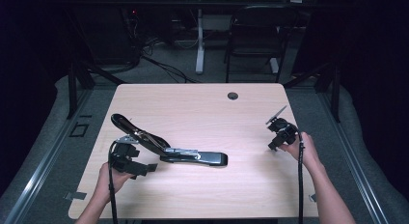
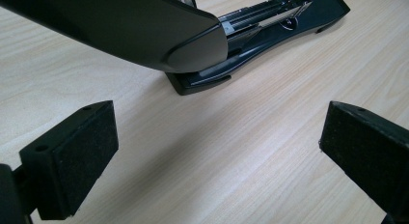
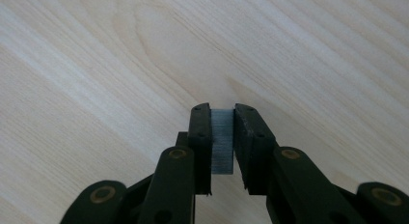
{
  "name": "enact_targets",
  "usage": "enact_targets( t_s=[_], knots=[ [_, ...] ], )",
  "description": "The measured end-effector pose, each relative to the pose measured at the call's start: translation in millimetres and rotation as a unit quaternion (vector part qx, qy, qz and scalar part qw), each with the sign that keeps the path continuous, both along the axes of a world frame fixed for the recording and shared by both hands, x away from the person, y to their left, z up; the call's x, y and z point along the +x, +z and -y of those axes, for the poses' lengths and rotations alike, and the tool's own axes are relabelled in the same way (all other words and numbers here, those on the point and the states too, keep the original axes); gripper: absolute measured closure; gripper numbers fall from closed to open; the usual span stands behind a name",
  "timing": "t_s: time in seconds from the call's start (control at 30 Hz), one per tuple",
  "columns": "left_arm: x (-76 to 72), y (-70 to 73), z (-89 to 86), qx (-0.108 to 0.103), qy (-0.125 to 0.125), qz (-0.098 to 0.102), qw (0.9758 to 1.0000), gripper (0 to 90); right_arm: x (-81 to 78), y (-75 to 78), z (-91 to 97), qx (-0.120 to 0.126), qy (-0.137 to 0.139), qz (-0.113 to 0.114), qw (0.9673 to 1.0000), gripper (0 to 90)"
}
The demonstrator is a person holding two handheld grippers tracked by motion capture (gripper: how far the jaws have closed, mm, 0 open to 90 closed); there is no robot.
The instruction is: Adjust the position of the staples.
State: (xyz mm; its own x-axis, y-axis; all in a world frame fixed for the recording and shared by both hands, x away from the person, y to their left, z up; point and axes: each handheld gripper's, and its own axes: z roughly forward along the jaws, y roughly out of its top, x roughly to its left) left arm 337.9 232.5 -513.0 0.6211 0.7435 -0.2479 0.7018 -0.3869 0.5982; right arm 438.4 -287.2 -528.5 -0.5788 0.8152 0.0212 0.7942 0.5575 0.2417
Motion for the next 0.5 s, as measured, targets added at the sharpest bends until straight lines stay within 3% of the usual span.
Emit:
enact_targets(
  t_s=[0.23, 0.3, 0.37, 0.4, 0.5],
  knots=[
    [0.1, -0.1, -0.1, 0.001, 0.000, -0.001, 1.0000, 0.5, -0.9, 5.0, -6.8, 0.000, 0.018, -0.005, 0.9998, 78.0],
    [0.0, 0.0, -0.2, 0.001, 0.000, 0.000, 1.0000, 0.4, -2.4, 4.6, -9.5, 0.009, 0.014, 0.001, 0.9999, 78.0],
    [-0.1, 0.2, -0.2, 0.001, 0.000, 0.000, 1.0000, 0.5, -1.2, 8.1, -10.8, -0.008, 0.029, -0.008, 0.9995, 78.0],
    [-0.1, 0.2, -0.2, 0.001, 0.000, 0.001, 1.0000, 0.5, -3.2, 5.8, -12.5, 0.009, 0.017, 0.004, 0.9998, 78.0],
    [-0.1, 0.1, -0.1, 0.001, 0.001, 0.001, 1.0000, 0.5, -2.8, 7.8, -13.9, 0.005, 0.026, 0.000, 0.9996, 78.0]
  ],
)
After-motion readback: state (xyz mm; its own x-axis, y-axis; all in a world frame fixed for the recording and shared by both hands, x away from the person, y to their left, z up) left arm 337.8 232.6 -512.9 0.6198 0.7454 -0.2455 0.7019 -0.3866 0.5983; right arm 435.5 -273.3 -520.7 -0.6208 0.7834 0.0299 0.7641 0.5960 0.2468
